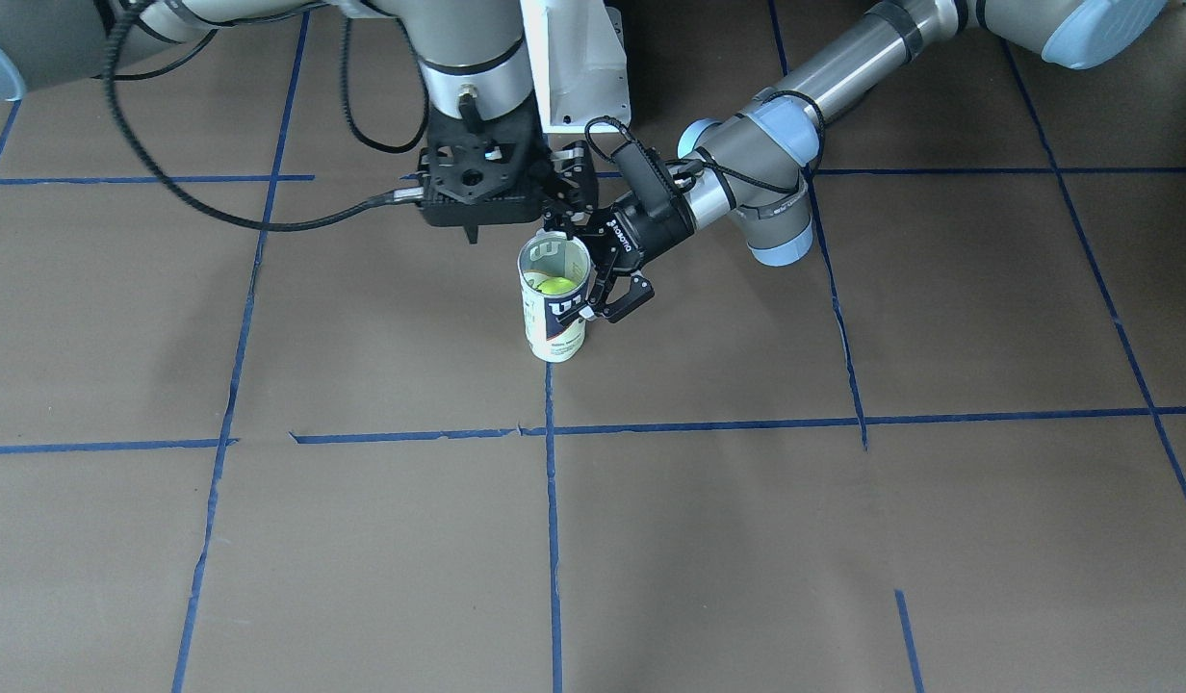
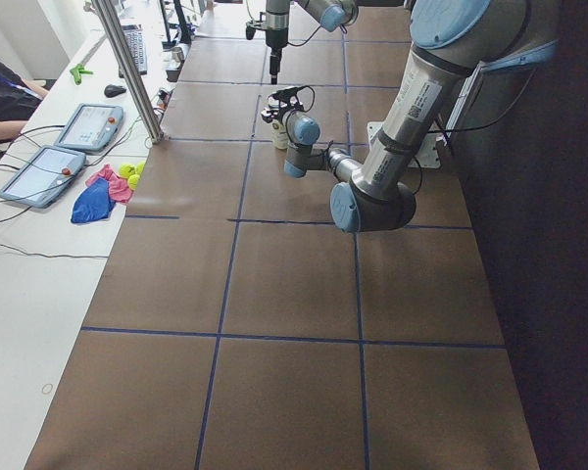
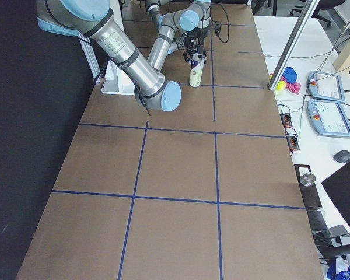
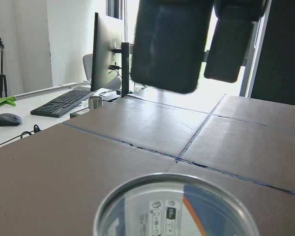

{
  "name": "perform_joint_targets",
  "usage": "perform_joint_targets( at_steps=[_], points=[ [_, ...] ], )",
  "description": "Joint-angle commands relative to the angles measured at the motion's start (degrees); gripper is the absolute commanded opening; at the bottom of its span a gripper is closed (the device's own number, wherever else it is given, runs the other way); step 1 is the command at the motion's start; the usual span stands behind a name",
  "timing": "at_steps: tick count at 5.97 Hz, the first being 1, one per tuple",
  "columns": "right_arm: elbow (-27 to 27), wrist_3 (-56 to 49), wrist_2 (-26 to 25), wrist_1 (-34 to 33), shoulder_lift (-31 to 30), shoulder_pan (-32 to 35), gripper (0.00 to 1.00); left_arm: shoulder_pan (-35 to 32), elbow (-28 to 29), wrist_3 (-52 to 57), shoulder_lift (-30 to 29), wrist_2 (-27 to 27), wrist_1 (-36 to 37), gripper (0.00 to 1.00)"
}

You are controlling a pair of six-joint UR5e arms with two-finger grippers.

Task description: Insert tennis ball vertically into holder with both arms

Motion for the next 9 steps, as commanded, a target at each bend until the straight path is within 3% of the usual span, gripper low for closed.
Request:
perform_joint_targets(
  at_steps=[1,4,6,8,9],
  points=[
    [1.7,-8.7,1.2,0.2,-5.2,4.0,1.0,-0.6,-3.9,-0.1,0.5,0.0,0.1,0.97],
    [2.3,-24.1,3.0,0.9,-11.8,11.7,1.0,-4.8,-7.8,-1.2,0.7,-0.2,2.7,0.99],
    [1.9,-41.6,6.3,0.8,-18.8,21.7,1.0,-9.5,-12.5,-1.1,0.7,-0.6,20.9,0.99],
    [1.7,-56.4,11.4,1.9,-27.0,31.2,1.0,-17.9,-14.3,-0.6,0.8,-8.4,39.0,1.0],
    [1.7,-60.4,13.6,7.6,-33.2,34.9,1.0,-22.9,-17.5,0.5,1.7,-11.7,50.5,1.0]
  ],
)
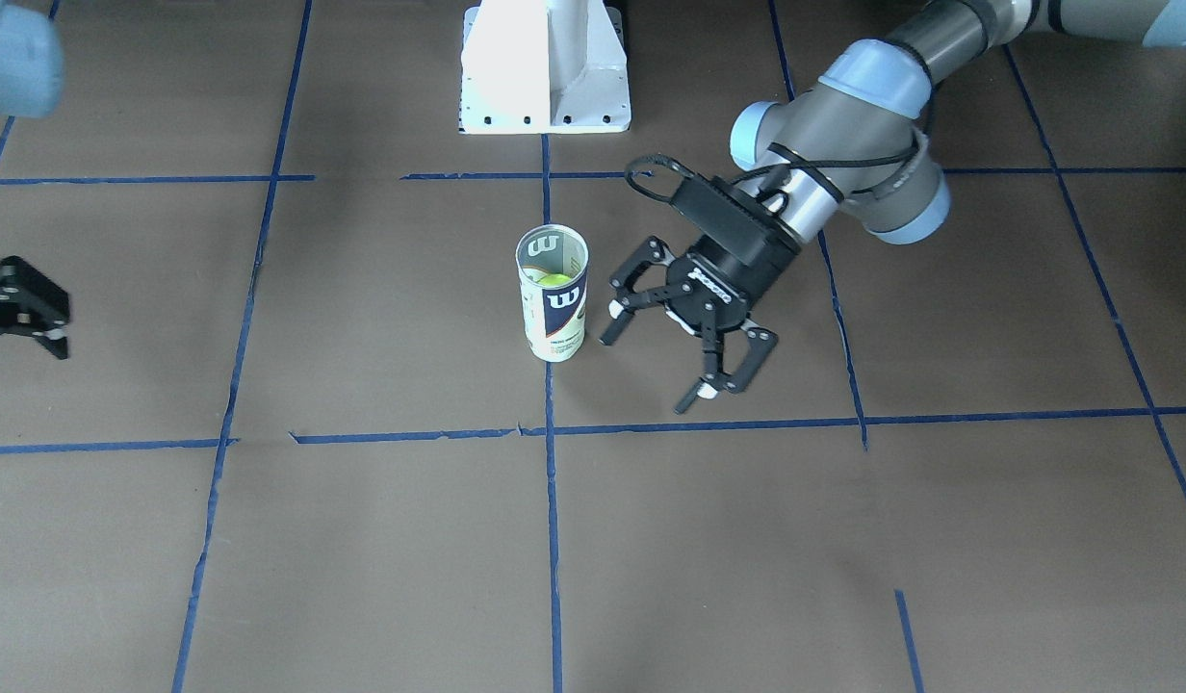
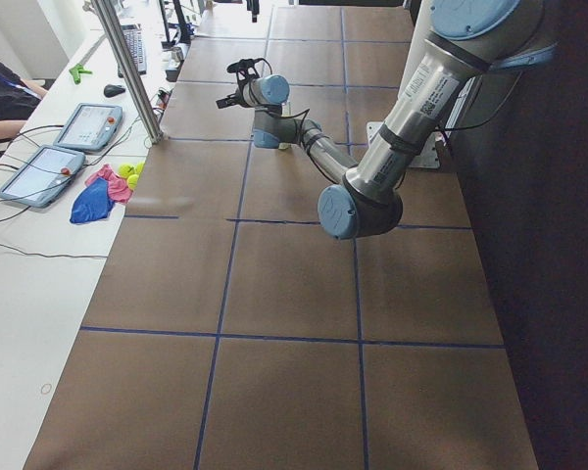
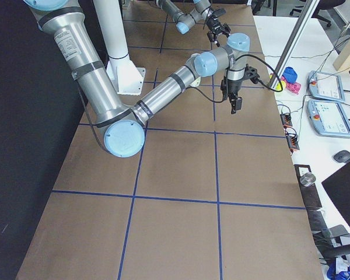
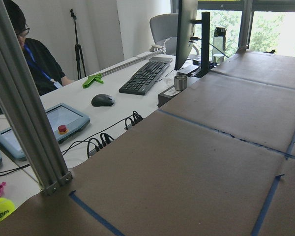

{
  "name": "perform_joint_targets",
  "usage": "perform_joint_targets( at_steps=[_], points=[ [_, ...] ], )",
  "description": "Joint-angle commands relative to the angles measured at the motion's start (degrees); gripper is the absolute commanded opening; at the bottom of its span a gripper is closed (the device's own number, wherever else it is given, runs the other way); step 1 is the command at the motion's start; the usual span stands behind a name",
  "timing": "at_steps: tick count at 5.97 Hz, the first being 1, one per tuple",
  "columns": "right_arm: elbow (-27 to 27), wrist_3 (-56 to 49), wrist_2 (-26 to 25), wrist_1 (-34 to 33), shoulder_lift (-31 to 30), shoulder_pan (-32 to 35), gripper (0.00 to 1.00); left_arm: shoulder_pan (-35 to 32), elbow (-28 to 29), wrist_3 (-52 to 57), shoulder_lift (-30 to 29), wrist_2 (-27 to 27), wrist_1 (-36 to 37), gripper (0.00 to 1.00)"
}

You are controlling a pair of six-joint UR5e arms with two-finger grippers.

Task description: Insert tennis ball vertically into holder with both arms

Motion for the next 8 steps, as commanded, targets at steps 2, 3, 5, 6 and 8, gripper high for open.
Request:
perform_joint_targets(
  at_steps=[2,3,5,6,8],
  points=[
    [0.1,-12.0,4.8,12.1,-17.8,9.7,1.0,-8.4,-5.1,10.1,2.5,-3.9,20.6,1.0],
    [0.3,-12.7,6.5,14.8,-24.3,12.8,1.0,-11.5,-4.9,10.8,3.6,-4.8,31.0,1.0],
    [0.2,-11.9,6.4,19.2,-33.7,14.1,1.0,-18.7,-4.1,10.8,3.7,-17.6,45.1,1.0],
    [0.5,-11.9,6.8,19.2,-36.8,14.6,1.0,-21.7,-4.5,10.9,4.2,-22.8,53.4,1.0],
    [1.0,-11.7,10.3,19.0,-37.5,16.0,1.0,-29.4,-2.5,20.9,8.7,-26.5,61.8,1.0]
  ],
)
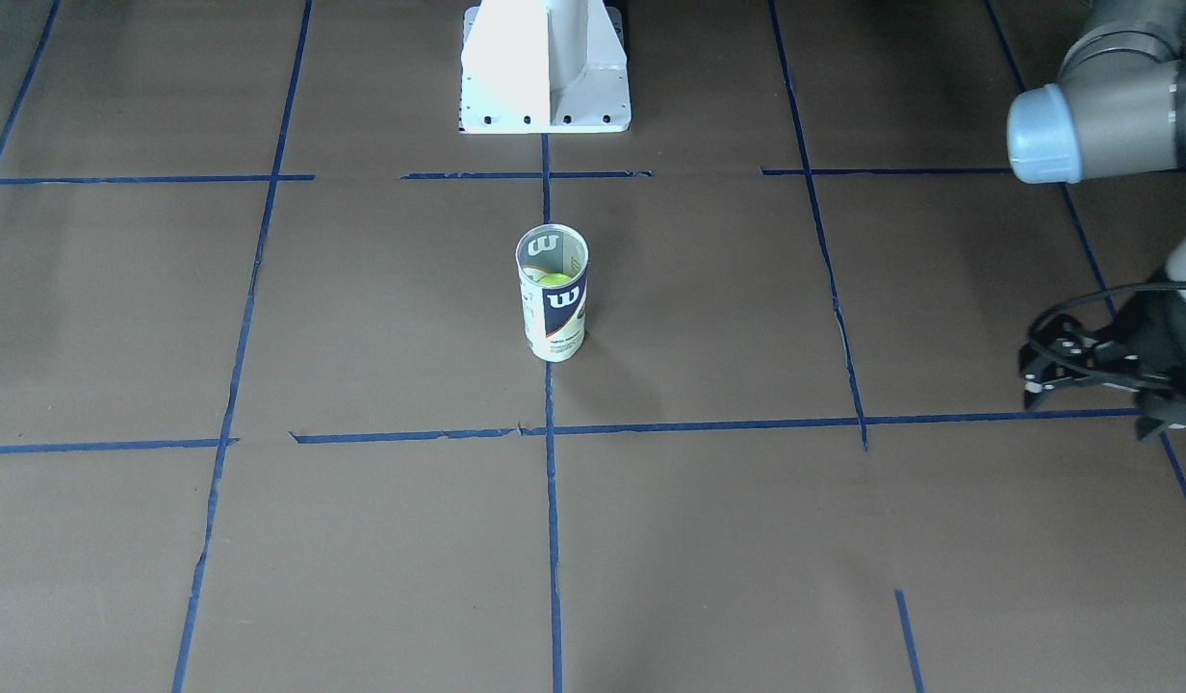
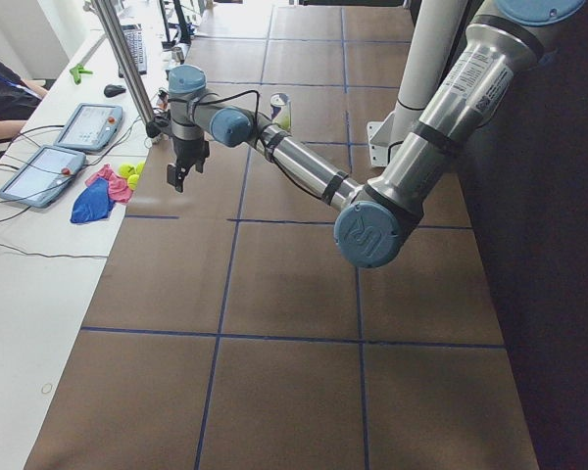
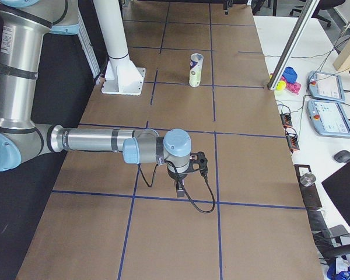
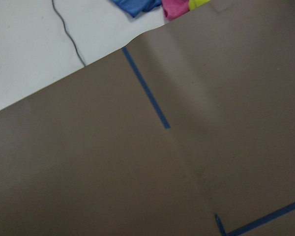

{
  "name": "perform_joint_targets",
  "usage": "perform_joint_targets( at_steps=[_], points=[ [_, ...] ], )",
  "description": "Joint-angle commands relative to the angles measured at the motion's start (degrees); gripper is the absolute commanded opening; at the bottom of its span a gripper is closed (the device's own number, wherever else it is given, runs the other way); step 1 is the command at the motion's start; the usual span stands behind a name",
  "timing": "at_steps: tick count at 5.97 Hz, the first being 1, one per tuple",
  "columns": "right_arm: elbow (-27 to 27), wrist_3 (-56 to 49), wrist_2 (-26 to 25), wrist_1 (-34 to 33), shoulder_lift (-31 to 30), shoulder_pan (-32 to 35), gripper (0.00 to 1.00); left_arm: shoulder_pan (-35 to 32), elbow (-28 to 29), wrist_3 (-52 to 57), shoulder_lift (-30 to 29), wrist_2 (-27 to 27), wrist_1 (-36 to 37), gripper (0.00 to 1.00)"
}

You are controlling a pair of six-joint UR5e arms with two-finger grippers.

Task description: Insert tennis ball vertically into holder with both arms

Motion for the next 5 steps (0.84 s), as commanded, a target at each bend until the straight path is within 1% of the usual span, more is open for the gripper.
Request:
perform_joint_targets(
  at_steps=[1,2,3,4,5],
  points=[
    [0.3,0.1,1.5,0.0,0.1,0.5,1.0,-7.3,2.7,12.3,5.6,-4.0,4.5,1.0],
    [0.2,0.1,1.4,0.1,0.2,0.5,1.0,-10.0,3.8,15.6,9.6,-6.2,5.2,1.0],
    [0.2,0.1,1.4,0.1,0.2,0.5,1.0,-12.4,3.7,17.6,13.7,-6.2,6.1,1.0],
    [0.2,0.1,1.4,0.0,0.2,0.5,1.0,-14.3,3.4,17.3,19.1,-6.3,6.2,1.0],
    [0.3,0.1,1.5,0.0,0.2,0.5,1.0,-14.6,2.0,17.3,23.8,-6.4,5.9,1.0]
  ],
)
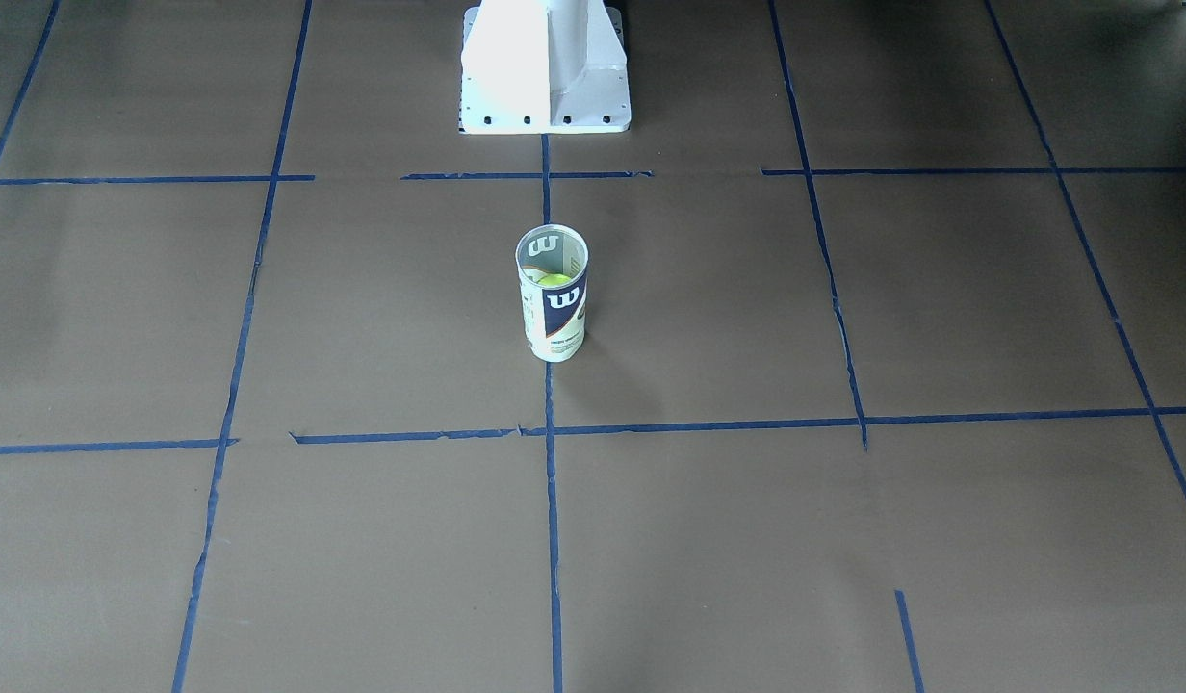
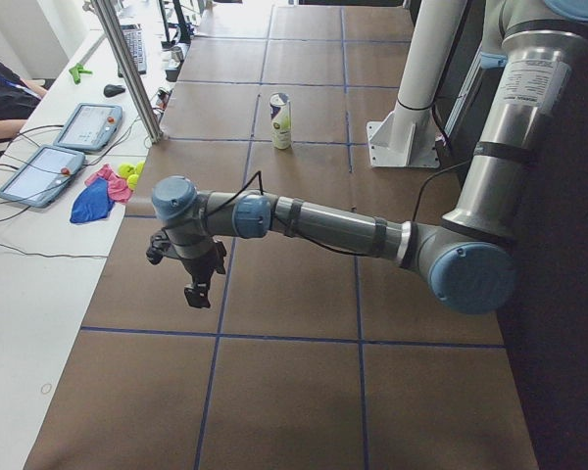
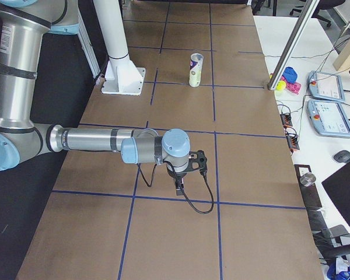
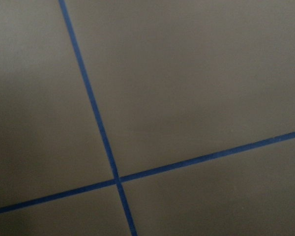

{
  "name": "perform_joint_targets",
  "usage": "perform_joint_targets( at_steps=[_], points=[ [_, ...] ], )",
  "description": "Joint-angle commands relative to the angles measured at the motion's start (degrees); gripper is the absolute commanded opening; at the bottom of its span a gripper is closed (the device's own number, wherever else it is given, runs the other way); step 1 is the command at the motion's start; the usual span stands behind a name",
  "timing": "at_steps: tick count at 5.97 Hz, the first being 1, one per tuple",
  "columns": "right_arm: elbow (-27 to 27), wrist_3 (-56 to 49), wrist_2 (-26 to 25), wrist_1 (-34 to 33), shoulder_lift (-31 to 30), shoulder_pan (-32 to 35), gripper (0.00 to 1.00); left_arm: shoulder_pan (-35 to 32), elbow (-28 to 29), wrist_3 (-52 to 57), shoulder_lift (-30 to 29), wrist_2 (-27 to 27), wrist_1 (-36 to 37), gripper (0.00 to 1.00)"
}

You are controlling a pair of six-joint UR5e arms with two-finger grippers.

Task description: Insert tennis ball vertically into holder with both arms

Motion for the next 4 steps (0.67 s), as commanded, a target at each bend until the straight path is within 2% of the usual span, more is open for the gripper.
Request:
perform_joint_targets(
  at_steps=[1,2,4],
  points=[
    [0.1,0.0,0.1,0.0,0.0,0.0,1.0,-1.6,-3.3,0.6,8.1,0.0,-0.3,1.0],
    [0.1,0.0,0.1,0.2,0.0,0.0,1.0,-1.7,-7.4,0.5,11.8,0.0,-2.2,1.0],
    [0.0,0.0,-0.1,0.2,0.0,0.0,1.0,-1.7,-8.3,0.0,13.4,0.1,-1.9,1.0]
  ],
)
